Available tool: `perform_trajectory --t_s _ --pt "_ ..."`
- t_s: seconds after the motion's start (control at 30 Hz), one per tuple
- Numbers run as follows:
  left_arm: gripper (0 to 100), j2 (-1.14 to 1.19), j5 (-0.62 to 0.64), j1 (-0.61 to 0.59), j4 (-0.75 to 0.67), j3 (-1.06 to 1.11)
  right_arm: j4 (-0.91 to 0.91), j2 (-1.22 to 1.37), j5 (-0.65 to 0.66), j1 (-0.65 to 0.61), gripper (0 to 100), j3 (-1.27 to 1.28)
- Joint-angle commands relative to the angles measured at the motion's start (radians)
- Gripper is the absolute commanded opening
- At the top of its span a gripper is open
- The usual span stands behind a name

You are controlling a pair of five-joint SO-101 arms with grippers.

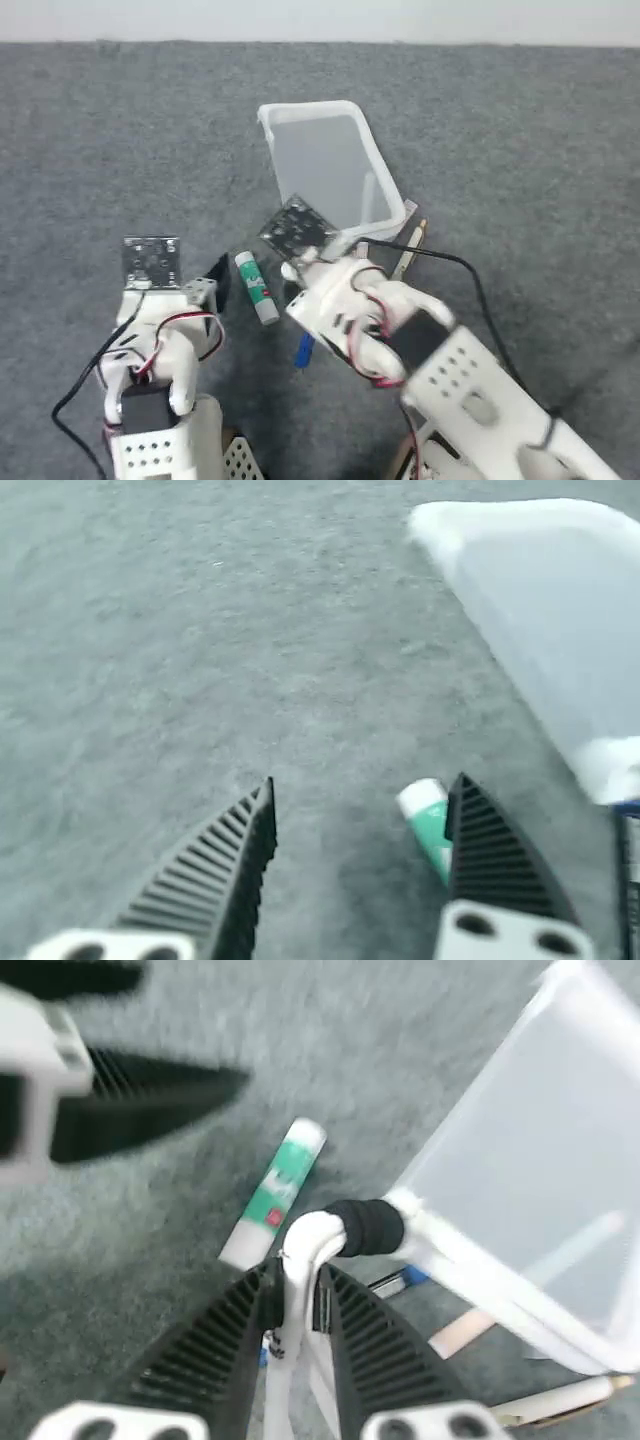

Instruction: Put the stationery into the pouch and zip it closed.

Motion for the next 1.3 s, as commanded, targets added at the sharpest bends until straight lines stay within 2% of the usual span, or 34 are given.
perform_trajectory --t_s 0.0,0.1,0.3,0.43,0.6,0.83,1.0,1.27 --pt "31 -0.006 0.002 0.052 -0.029 -0.054 -0.044 -0.173 0.018 0.018 0.6 0.025" --pt "36 -0.006 0.052 0.091 -0.032 -0.054 -0.047 -0.274 0.017 0.018 0.6 0.049" --pt "36 -0.011 0.061 0.180 -0.052 -0.054 -0.038 -0.398 0.014 0.018 0.6 0.051" --pt "36 -0.009 0.112 0.183 -0.135 -0.054 -0.038 -0.420 0.014 0.013 0.6 0.051" --pt "36 -0.011 0.153 0.187 -0.157 -0.056 -0.038 -0.418 0.014 0.012 0.6 0.051" --pt "36 -0.011 0.164 0.242 -0.155 -0.041 -0.024 -0.418 0.012 -0.068 0.6 0.051" --pt "36 -0.011 0.164 0.250 -0.157 -0.033 -0.024 -0.418 0.012 -0.079 0.6 0.051" --pt "36 -0.009 0.161 0.244 -0.255 0.033 -0.008 -0.426 -0.005 -0.082 0.6 0.048"
